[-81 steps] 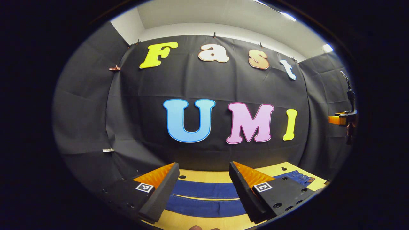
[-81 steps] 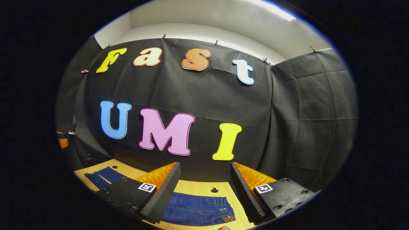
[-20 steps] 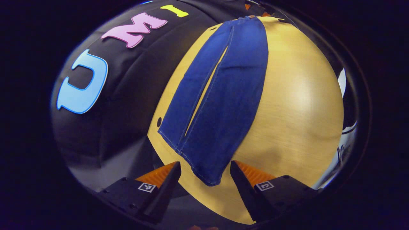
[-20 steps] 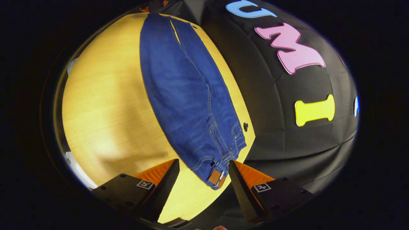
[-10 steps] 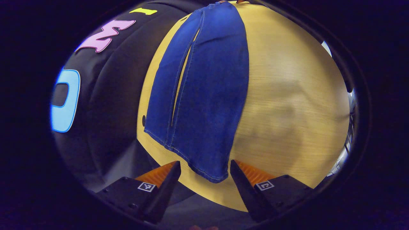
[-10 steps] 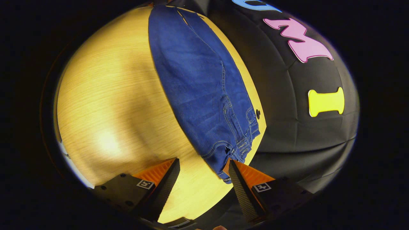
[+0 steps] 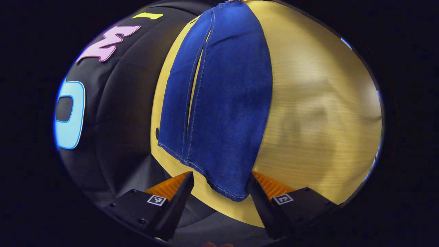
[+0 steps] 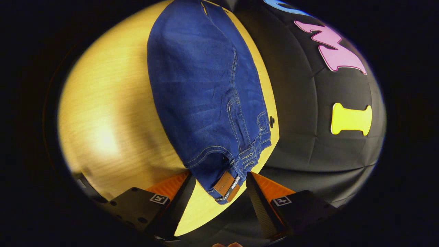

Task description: Grasp the waist and the cuffs of the jeans and fold them to make the two legs overlap; first hold the waist and fold one-third of the jeans toward the cuffs, then hold the cuffs and fold the remaining one-third in the same direction to finish folding.

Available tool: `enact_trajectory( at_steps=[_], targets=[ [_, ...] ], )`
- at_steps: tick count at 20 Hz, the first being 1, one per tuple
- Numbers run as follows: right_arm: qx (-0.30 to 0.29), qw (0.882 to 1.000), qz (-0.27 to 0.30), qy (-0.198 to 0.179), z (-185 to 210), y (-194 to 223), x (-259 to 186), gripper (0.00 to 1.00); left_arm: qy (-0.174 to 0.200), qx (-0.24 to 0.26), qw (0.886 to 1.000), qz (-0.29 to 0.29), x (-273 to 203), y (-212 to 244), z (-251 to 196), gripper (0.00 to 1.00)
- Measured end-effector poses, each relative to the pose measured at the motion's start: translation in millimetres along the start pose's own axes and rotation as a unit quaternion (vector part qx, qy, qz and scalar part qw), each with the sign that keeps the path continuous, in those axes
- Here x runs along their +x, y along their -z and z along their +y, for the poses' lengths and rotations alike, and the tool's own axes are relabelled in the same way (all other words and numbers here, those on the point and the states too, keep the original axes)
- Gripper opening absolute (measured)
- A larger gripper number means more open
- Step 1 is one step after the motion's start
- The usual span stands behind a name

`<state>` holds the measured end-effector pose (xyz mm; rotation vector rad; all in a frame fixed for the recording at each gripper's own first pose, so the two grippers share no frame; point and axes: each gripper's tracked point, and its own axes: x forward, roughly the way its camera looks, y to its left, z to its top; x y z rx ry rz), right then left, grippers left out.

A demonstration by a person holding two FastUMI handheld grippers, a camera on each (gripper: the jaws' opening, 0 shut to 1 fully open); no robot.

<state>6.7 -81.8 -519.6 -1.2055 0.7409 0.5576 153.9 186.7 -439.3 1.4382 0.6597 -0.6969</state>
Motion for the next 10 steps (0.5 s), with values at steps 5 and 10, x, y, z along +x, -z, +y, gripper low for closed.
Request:
enact_trajectory(
  at_steps=[5, 10],
  targets=[
    [-0.030, 1.000, 0.007, 0.007, -7.1, 2.0, 12.7, 0.93, -0.020, 0.008, 1.000, -0.002, 15.0, -7.8, 13.2, 0.92],
    [-0.018, 0.999, 0.019, -0.024, 12.6, 5.1, 15.4, 0.54, -0.014, -0.002, 1.000, 0.010, 20.7, -7.3, 13.0, 0.84]
  ],
)
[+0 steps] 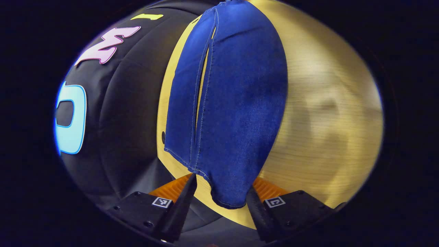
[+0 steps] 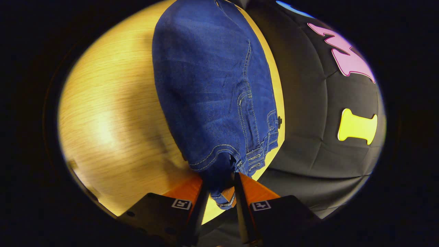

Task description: Grasp the waist and the cuffs of the jeans and fold them to make the two legs overlap; first hold the waist and fold one-third of the jeans toward the cuffs, then hold the cuffs and fold the remaining one-third in the same direction to finish folding.

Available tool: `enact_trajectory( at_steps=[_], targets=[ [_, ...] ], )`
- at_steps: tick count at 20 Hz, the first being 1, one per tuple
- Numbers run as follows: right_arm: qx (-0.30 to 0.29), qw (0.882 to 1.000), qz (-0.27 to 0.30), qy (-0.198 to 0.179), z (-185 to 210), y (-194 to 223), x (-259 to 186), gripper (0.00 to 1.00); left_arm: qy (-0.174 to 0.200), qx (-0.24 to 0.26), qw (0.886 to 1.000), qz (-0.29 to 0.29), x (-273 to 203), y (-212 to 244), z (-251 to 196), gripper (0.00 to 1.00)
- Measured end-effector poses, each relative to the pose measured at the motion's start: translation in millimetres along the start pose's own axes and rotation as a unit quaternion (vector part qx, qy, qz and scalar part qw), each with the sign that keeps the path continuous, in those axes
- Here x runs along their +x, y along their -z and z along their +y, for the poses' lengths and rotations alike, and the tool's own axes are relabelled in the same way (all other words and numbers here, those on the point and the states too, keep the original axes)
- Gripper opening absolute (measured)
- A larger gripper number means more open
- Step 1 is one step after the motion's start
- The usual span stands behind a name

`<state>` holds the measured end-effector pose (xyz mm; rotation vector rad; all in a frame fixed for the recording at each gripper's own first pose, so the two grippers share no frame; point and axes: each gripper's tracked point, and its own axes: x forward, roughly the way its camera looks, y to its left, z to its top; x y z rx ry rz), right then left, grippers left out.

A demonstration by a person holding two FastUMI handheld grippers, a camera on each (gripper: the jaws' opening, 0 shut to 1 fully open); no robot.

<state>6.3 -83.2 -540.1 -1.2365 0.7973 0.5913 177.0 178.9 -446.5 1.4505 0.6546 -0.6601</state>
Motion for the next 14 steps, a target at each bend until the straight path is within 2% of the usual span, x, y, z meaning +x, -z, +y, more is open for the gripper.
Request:
enact_trajectory(
  at_steps=[1, 2, 4, 5, 6, 9, 10, 12, 14],
  targets=[
    [0.007, 1.000, 0.005, 0.001, 0.1, 0.2, 1.6, 0.45, 0.012, -0.004, 1.000, 0.005, -0.7, 0.1, -5.9, 0.80],
    [0.016, 1.000, 0.009, -0.006, 1.7, -1.0, 3.7, 0.37, 0.028, -0.010, 1.000, 0.011, 2.7, -0.1, -13.1, 0.64],
    [0.033, 0.999, 0.017, -0.016, 0.4, 0.8, 5.5, 0.31, 0.035, -0.010, 0.999, 0.020, 8.3, -3.4, -13.9, 0.32],
    [0.045, 0.998, 0.021, -0.026, -0.6, 0.1, 5.7, 0.23, 0.037, -0.010, 0.999, 0.023, 9.1, -3.7, -14.4, 0.16],
    [0.059, 0.997, 0.024, -0.035, -1.2, 0.5, 6.7, 0.27, 0.041, -0.009, 0.999, 0.023, 8.5, -3.1, -15.2, 0.11],
    [0.096, 0.994, 0.028, -0.049, -6.4, -2.9, 4.3, 0.27, 0.075, -0.036, 0.996, 0.023, 7.0, -5.4, -16.6, 0.07],
    [0.109, 0.992, 0.032, -0.056, -6.7, -1.1, 7.6, 0.15, 0.096, -0.052, 0.994, 0.026, 5.0, -5.3, -17.5, 0.06],
    [0.138, 0.987, 0.028, -0.071, -13.4, -5.3, 3.9, 0.15, 0.128, -0.074, 0.989, 0.030, 0.6, -8.7, -13.9, 0.06],
    [0.178, 0.978, 0.026, -0.105, -15.1, -7.3, -1.7, 0.05, 0.144, -0.086, 0.986, 0.023, -8.2, -12.5, -1.6, 0.06]
  ],
)
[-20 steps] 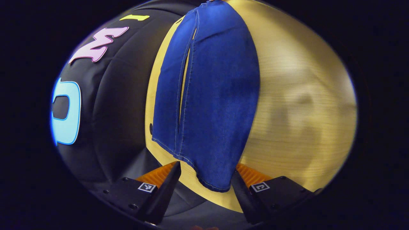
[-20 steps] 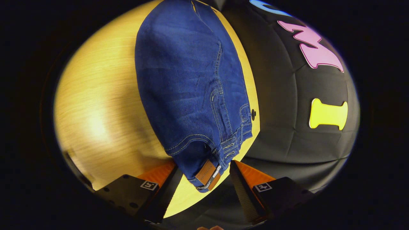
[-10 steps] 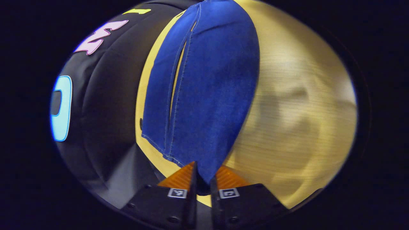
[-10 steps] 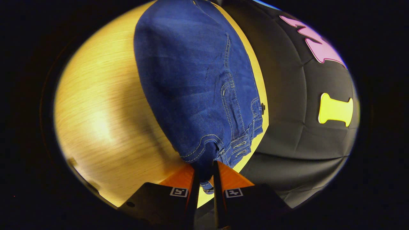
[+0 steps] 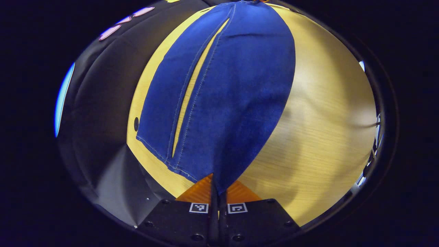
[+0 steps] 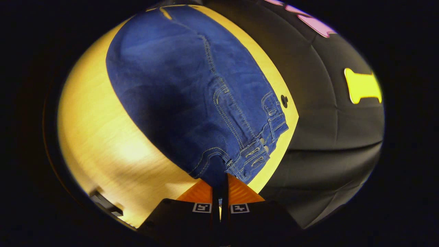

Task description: Grasp the waist and the cuffs of the jeans and fold them to make the two legs overlap; first hold the waist and fold one-third of the jeans toward the cuffs, then hold the cuffs and fold the remaining one-third in the same direction to finish folding.

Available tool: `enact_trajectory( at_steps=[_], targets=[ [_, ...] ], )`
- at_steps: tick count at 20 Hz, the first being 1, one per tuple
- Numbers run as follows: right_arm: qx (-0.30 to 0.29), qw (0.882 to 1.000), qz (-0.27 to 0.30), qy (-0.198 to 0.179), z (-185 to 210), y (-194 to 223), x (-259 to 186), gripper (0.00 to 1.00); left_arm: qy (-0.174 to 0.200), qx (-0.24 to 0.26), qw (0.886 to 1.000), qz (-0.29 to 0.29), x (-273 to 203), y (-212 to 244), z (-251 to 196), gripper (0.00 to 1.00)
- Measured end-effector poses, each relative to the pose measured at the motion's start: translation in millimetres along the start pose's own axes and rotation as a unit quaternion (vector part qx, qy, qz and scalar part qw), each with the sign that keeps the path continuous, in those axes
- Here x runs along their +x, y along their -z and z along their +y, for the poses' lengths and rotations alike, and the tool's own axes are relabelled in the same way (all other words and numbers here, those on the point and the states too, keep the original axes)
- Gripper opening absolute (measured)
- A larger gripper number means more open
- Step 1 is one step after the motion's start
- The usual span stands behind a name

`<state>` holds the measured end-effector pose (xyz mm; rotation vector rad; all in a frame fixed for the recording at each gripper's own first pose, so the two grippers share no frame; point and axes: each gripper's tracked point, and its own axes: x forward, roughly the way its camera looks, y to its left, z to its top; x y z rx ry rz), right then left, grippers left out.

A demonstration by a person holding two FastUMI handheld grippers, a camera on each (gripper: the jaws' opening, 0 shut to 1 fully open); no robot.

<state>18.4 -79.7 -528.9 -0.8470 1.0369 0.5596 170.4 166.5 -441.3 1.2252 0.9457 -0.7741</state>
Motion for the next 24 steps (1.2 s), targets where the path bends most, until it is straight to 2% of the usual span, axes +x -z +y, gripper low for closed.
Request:
enact_trajectory(
  at_steps=[6, 11, 15, 16, 17, 18, 21, 23, 24],
  targets=[
    [0.047, 0.996, -0.004, -0.080, -4.1, -9.6, -11.8, 0.05, 0.033, -0.031, 0.999, -0.014, -17.8, -10.7, 14.9, 0.06],
    [0.063, 0.985, 0.015, -0.158, -16.4, -19.0, -16.9, 0.05, 0.096, -0.038, 0.995, -0.008, -19.4, -19.9, 23.2, 0.06],
    [0.061, 0.972, 0.039, -0.226, -33.3, -37.1, -35.3, 0.05, 0.165, -0.065, 0.984, -0.010, -42.1, -37.9, 30.8, 0.06],
    [0.068, 0.966, 0.045, -0.244, -37.8, -43.9, -38.6, 0.05, 0.181, -0.068, 0.981, -0.011, -49.3, -38.2, 35.1, 0.06],
    [0.077, 0.961, 0.049, -0.261, -42.6, -50.1, -41.1, 0.10, 0.196, -0.077, 0.978, -0.013, -55.2, -42.0, 40.7, 0.06],
    [0.085, 0.956, 0.054, -0.275, -48.9, -55.3, -43.1, 0.05, 0.213, -0.092, 0.973, -0.013, -62.3, -45.9, 48.7, 0.06],
    [0.118, 0.936, 0.081, -0.321, -60.6, -63.8, -45.2, 0.05, 0.266, -0.144, 0.953, -0.016, -76.5, -57.5, 72.1, 0.06],
    [0.152, 0.915, 0.102, -0.360, -65.8, -66.3, -43.0, 0.05, 0.299, -0.180, 0.937, -0.019, -82.4, -60.2, 80.2, 0.06],
    [0.176, 0.904, 0.109, -0.375, -71.4, -68.9, -43.0, 0.09, 0.316, -0.200, 0.927, -0.017, -82.3, -60.4, 83.3, 0.06]
  ],
)
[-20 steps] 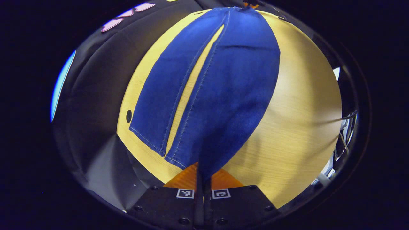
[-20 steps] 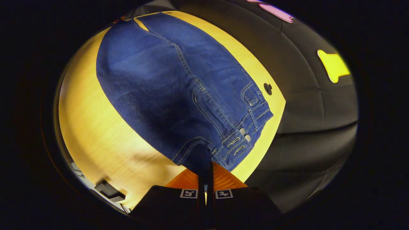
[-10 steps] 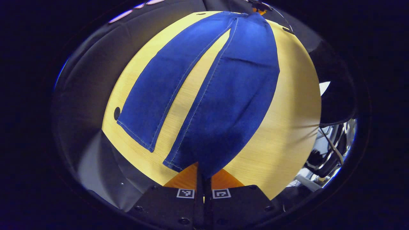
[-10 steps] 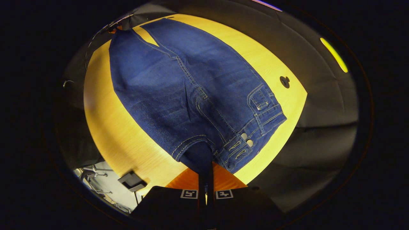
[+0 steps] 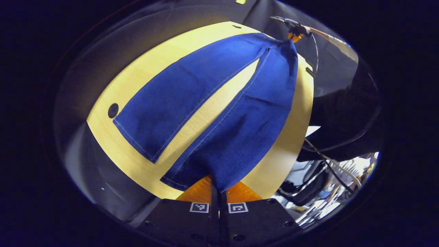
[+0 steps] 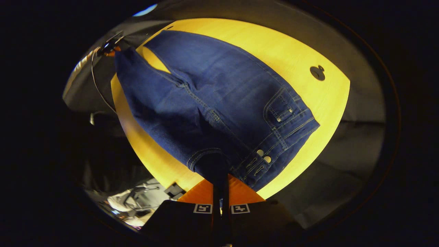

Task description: Grasp the waist and the cuffs of the jeans and fold them to make the two legs overlap; first hold the waist and fold one-third of the jeans toward the cuffs, then hold the cuffs and fold the remaining one-third in the same direction to finish folding.

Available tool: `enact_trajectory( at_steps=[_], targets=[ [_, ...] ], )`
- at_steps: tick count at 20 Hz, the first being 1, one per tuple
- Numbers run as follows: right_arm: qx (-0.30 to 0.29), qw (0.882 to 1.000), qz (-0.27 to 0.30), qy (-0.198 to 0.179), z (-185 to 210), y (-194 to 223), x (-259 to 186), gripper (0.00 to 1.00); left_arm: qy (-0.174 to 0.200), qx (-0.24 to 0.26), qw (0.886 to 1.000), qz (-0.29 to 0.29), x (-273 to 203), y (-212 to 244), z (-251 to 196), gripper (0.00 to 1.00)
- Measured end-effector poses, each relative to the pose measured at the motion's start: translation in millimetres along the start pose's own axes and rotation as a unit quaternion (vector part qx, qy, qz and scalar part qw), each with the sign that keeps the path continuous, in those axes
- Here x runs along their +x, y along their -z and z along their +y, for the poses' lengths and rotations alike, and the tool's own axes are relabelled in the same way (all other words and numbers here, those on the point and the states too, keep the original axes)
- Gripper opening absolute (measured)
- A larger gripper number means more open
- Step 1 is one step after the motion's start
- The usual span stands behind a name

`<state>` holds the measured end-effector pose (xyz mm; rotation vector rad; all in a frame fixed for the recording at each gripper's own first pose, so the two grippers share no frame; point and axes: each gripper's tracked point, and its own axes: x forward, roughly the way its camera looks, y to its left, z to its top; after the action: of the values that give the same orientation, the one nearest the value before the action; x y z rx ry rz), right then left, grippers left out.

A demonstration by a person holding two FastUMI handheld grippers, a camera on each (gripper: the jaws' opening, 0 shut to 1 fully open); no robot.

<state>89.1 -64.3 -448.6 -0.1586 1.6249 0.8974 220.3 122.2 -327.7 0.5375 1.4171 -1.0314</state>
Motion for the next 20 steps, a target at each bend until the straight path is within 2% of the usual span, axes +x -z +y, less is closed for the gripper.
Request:
enact_trajectory(
  at_steps=[1, 4, 5, 6, 7, 8, 9, 12, 14, 17, 19, 20],
  targets=[
    [0.027, 0.999, 0.000, -0.019, -5.3, -5.0, -5.6, 0.05, 0.020, -0.026, 0.999, -0.007, -1.7, -2.2, 1.8, 0.06],
    [0.081, 0.995, -0.033, -0.053, -26.1, -34.0, -28.0, 0.05, 0.046, -0.088, 0.994, -0.046, -13.9, -27.9, 25.6, 0.06],
    [0.103, 0.992, -0.048, -0.060, -30.1, -44.5, -34.9, 0.05, 0.066, -0.113, 0.989, -0.068, -25.1, -39.9, 28.6, 0.06],
    [0.123, 0.988, -0.066, -0.068, -36.2, -56.5, -40.3, 0.10, 0.077, -0.135, 0.983, -0.095, -37.2, -54.7, 39.7, 0.06],
    [0.140, 0.985, -0.069, -0.076, -41.2, -63.0, -46.3, 0.05, 0.075, -0.155, 0.979, -0.111, -44.1, -65.1, 54.9, 0.06],
    [0.149, 0.983, -0.072, -0.076, -50.7, -71.9, -52.5, 0.05, 0.066, -0.173, 0.975, -0.125, -49.0, -73.8, 61.8, 0.06],
    [0.154, 0.983, -0.071, -0.071, -57.7, -79.2, -40.3, 0.05, 0.057, -0.192, 0.971, -0.132, -50.7, -79.6, 73.1, 0.06],
    [0.173, 0.977, -0.104, -0.062, -79.8, -110.0, -22.0, 0.05, 0.014, -0.260, 0.957, -0.127, -25.4, -92.4, 112.5, 0.06],
    [0.201, 0.970, -0.124, -0.055, -93.4, -123.4, -12.8, 0.05, 0.008, -0.292, 0.948, -0.124, -15.8, -98.0, 127.3, 0.06],
    [0.250, 0.960, -0.123, -0.035, -116.8, -129.2, 1.5, 0.05, -0.006, -0.300, 0.944, -0.134, -14.8, -118.2, 155.7, 0.06],
    [0.279, 0.954, -0.109, -0.024, -123.8, -130.0, 12.1, 0.05, -0.028, -0.306, 0.946, -0.106, -1.5, -118.8, 164.7, 0.07],
    [0.275, 0.956, -0.105, -0.017, -126.6, -129.9, 14.2, 0.05, -0.044, -0.313, 0.945, -0.088, 10.7, -114.6, 169.3, 0.16]
  ],
)
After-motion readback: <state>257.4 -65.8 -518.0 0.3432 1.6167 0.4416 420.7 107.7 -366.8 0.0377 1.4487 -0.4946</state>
